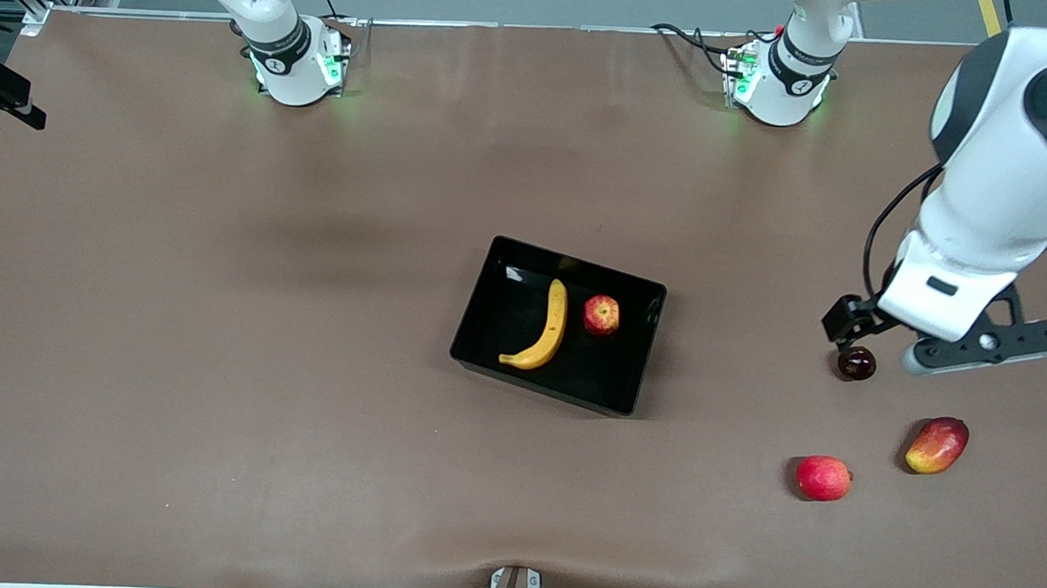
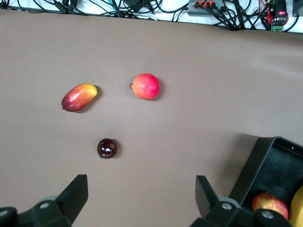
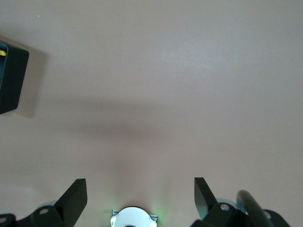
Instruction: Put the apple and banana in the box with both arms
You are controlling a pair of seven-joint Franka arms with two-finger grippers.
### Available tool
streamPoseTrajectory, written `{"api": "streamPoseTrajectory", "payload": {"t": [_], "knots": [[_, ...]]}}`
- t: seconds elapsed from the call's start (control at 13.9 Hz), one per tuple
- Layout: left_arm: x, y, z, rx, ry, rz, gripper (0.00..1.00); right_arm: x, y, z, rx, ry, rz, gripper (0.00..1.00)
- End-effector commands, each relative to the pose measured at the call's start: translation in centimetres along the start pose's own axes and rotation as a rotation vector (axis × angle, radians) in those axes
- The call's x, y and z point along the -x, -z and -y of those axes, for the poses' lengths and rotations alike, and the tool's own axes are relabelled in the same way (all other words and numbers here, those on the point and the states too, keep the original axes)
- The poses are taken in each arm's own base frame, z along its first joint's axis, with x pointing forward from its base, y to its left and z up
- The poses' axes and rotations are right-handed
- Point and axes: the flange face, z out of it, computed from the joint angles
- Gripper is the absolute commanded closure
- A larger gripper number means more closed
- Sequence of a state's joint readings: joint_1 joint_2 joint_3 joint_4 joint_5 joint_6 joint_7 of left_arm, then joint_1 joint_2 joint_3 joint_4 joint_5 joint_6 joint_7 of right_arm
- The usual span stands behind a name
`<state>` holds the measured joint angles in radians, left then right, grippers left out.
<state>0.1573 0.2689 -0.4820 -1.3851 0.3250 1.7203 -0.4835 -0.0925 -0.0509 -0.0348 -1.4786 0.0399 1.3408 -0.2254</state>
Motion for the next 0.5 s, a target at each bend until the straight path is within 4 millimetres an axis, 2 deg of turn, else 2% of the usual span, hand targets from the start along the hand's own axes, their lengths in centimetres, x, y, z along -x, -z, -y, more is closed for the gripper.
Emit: {"api": "streamPoseTrajectory", "payload": {"t": [0.0, 0.07, 0.22, 0.43], "knots": [[1.3, 2.3, 2.6, 0.012, -0.054, 0.023, 0.0, 0.8, 0.4, -0.2, -0.001, -0.005, -0.003, 0.0], [1.7, 2.7, 3.0, 0.014, -0.115, 0.042, 0.0, 0.8, 0.4, -0.2, -0.001, -0.007, -0.003, 0.0], [2.5, 4.0, 5.0, 0.0, -0.146, 0.066, 0.0, 0.8, 0.4, -0.2, -0.001, -0.005, -0.003, 0.0], [4.0, 4.1, 7.5, 0.047, -0.202, 0.128, 0.0, 0.8, 0.4, -0.2, -0.001, -0.005, -0.003, 0.0]]}}
